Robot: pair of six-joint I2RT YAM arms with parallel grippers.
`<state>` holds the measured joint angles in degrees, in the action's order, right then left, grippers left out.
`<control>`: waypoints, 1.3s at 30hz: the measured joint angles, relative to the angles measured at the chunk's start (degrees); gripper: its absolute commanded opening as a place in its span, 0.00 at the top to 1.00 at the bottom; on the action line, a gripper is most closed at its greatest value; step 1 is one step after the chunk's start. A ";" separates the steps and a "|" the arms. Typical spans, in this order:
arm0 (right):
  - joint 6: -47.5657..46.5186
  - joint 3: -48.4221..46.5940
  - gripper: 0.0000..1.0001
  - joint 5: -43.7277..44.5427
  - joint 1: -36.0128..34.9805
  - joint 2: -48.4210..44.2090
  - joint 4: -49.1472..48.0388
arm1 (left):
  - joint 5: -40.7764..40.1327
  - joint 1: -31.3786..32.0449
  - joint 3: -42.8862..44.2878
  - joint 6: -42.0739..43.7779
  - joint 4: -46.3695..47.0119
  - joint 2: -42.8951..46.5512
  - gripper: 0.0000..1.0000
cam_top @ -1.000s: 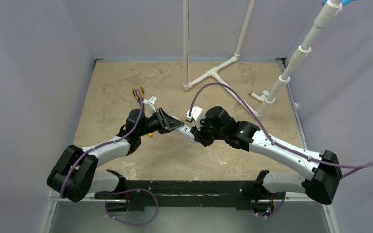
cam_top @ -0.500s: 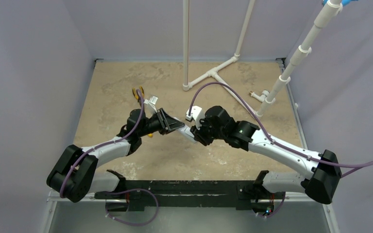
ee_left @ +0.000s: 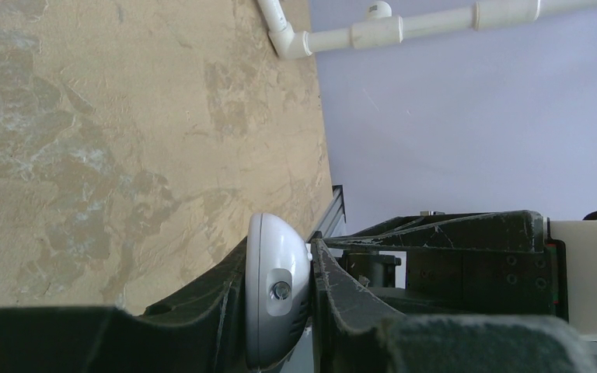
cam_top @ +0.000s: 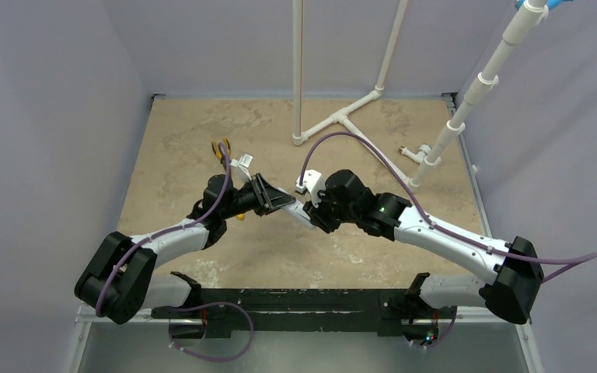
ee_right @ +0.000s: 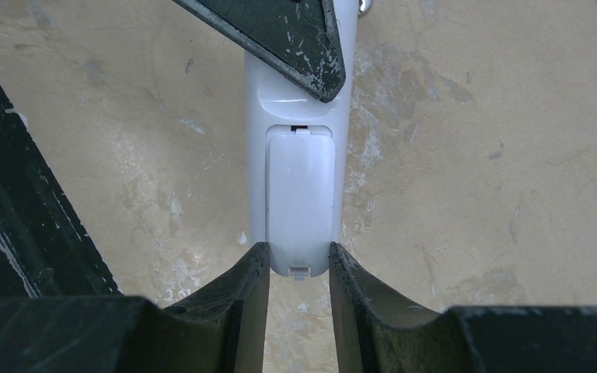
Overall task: Load the batteries into the remote control
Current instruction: Load the battery cover into the remote control.
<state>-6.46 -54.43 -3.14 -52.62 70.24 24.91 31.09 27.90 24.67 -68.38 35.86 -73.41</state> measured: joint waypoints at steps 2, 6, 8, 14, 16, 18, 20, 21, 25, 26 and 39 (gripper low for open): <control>0.00 0.00 0.71 0.52 -0.11 0.00 -0.07 | 0.00 0.02 0.00 0.00 0.00 0.00 1.00; 0.00 0.00 0.71 0.66 -0.26 0.00 -0.11 | 0.00 0.04 0.00 0.00 -0.02 0.00 1.00; 0.00 0.00 0.71 0.66 -0.26 0.00 -0.11 | -0.02 0.11 0.00 0.00 -0.02 0.00 1.00; 0.02 -0.22 0.71 0.59 -0.26 0.76 -0.22 | -0.26 0.31 0.20 0.00 -0.31 0.00 1.00; 0.04 -0.24 0.71 0.57 -0.26 0.98 -0.37 | -0.28 0.33 0.31 0.02 -0.37 0.00 1.00; 0.04 -0.35 0.71 0.57 -0.26 1.18 -0.48 | -0.31 0.37 0.31 0.00 -0.39 0.00 1.00; 0.04 -0.63 0.71 0.57 -0.26 1.51 -0.42 | -0.42 0.37 0.31 0.02 -0.37 0.02 1.00; 0.04 -0.74 0.71 0.57 -0.26 1.73 -0.44 | -0.52 0.37 0.33 0.02 -0.39 0.02 1.00; 0.07 -0.85 0.71 0.59 -0.26 1.84 -0.44 | -0.68 0.37 0.46 0.02 -0.39 0.02 1.00; 0.09 -0.85 0.71 0.59 -0.26 1.84 -0.46 | -0.70 0.37 0.52 0.02 -0.42 0.02 1.00; 0.44 -0.85 0.60 0.35 -0.26 1.84 -2.08 | -0.68 0.50 0.61 0.02 -0.39 0.02 1.00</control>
<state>-6.02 -55.29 -2.79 -52.88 72.07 22.83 30.41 28.40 25.28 -68.36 35.46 -73.38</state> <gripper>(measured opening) 0.379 0.251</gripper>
